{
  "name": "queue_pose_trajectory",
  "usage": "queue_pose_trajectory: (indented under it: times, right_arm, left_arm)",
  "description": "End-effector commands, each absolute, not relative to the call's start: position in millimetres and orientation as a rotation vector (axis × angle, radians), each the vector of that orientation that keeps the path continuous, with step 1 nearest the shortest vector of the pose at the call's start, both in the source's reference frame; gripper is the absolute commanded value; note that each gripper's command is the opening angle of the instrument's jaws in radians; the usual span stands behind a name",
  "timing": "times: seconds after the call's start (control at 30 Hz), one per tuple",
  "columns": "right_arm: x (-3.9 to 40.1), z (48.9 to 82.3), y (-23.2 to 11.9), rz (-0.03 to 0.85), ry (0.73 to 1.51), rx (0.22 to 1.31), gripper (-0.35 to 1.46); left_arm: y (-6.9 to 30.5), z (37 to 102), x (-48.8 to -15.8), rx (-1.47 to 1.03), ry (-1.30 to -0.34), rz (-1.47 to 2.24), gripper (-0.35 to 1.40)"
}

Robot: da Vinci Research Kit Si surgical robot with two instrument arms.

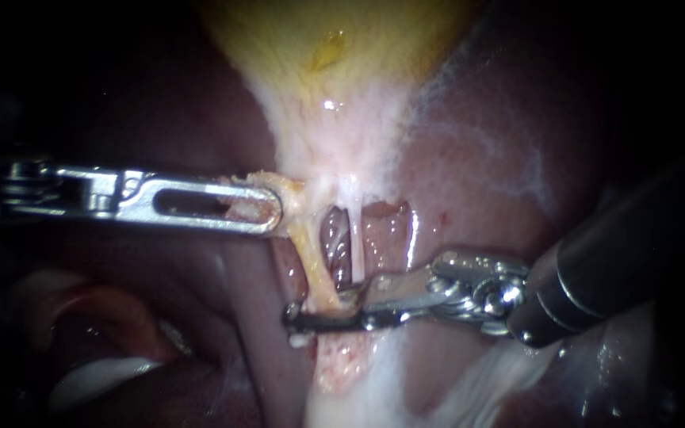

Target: Going back second clip left tube

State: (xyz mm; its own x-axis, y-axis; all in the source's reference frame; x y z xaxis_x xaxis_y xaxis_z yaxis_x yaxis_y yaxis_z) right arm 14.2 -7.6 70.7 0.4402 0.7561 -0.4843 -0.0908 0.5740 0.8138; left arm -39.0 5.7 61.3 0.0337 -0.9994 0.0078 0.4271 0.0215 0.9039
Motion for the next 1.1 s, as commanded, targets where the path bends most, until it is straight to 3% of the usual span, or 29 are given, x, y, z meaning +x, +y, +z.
queue_pose_trajectory:
  times: [0.03, 0.17, 0.27, 0.33, 0.47, 0.57, 0.67, 1.1]
  right_arm:
    - [14.3, 70.8, -7.5, 0.601, 0.981, 0.805, -0.35]
    - [14.4, 71.0, -7.5, 0.584, 0.994, 0.827, -0.35]
    - [14.6, 71.6, -7.7, 0.49, 1.067, 0.763, 0.01]
    - [14.7, 71.8, -7.7, 0.478, 1.103, 0.751, 0.26]
    - [14.7, 71.9, -7.6, 0.403, 1.162, 0.69, 0.44]
    - [14.7, 71.9, -7.6, 0.394, 1.168, 0.604, 0.5]
    - [14.5, 71.8, -7.6, 0.375, 1.173, 0.584, 0.5]
    - [13.2, 70.4, -9.2, 0.321, 1.187, 0.62, 0.5]
  left_arm:
    - [5.7, 61.3, -39.0, 0.883, -0.864, -1.353, -0.35]
    - [5.7, 61.3, -39.1, 0.883, -0.864, -1.353, -0.35]
    - [5.7, 61.3, -39.1, 0.882, -0.864, -1.353, -0.35]
    - [5.7, 61.3, -39.1, 0.883, -0.864, -1.353, -0.35]
    - [5.7, 61.3, -39.0, 0.883, -0.864, -1.353, -0.35]
    - [5.7, 61.3, -39.0, 0.883, -0.864, -1.353, -0.35]
    - [5.7, 61.3, -39.0, 0.883, -0.864, -1.353, -0.35]
    - [5.7, 61.3, -39.0, 0.883, -0.864, -1.353, -0.35]
